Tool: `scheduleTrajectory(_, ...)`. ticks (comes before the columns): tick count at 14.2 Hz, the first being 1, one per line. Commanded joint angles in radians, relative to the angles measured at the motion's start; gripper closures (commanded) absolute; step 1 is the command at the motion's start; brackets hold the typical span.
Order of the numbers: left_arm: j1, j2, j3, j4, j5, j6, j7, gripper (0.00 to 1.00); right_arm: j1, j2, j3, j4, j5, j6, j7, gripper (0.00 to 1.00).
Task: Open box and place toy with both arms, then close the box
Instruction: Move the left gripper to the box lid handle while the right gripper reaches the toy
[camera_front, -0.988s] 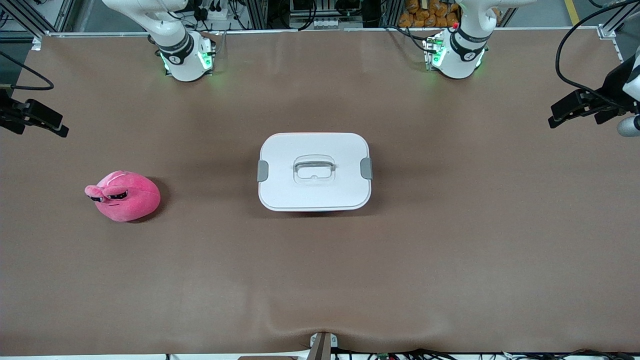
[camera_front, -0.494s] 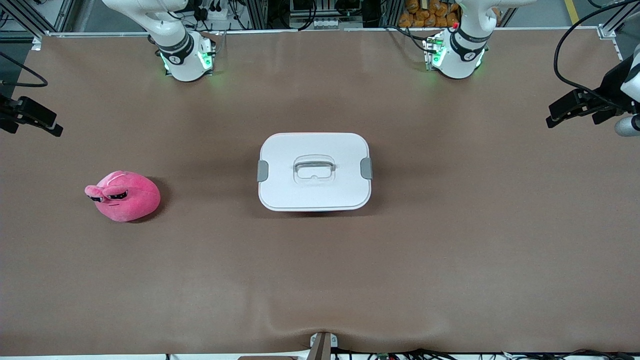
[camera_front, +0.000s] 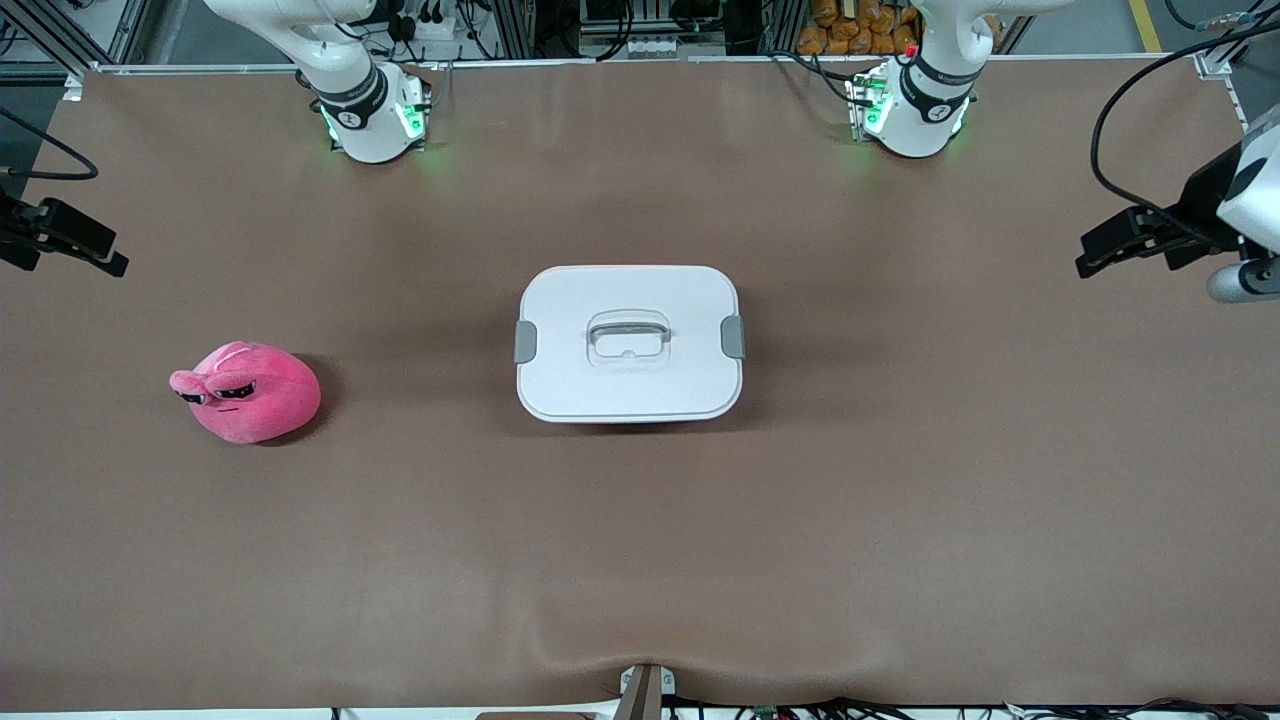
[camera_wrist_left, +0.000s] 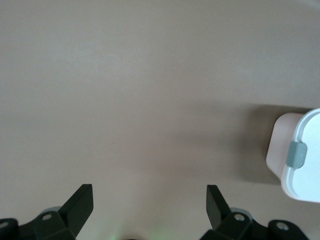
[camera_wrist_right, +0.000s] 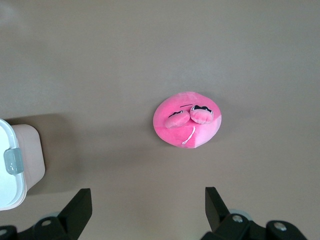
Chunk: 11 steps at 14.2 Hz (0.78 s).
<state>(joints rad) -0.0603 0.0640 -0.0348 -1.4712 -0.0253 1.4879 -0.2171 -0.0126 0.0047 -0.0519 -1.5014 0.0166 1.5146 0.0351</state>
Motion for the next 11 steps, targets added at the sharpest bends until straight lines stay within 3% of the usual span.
scheduleTrajectory(1, -0.038, 0.026, -0.004, 0.011, -0.013, 0.006, -0.109, 0.0, -0.003, 0.012, 0.001, 0.03, -0.004, -0.011, 0.017, 0.0)
scheduleTrajectory(11, -0.105, 0.111, -0.005, 0.012, -0.125, 0.12, -0.468, 0.0, -0.007, 0.012, -0.003, 0.035, -0.012, -0.011, 0.017, 0.0)
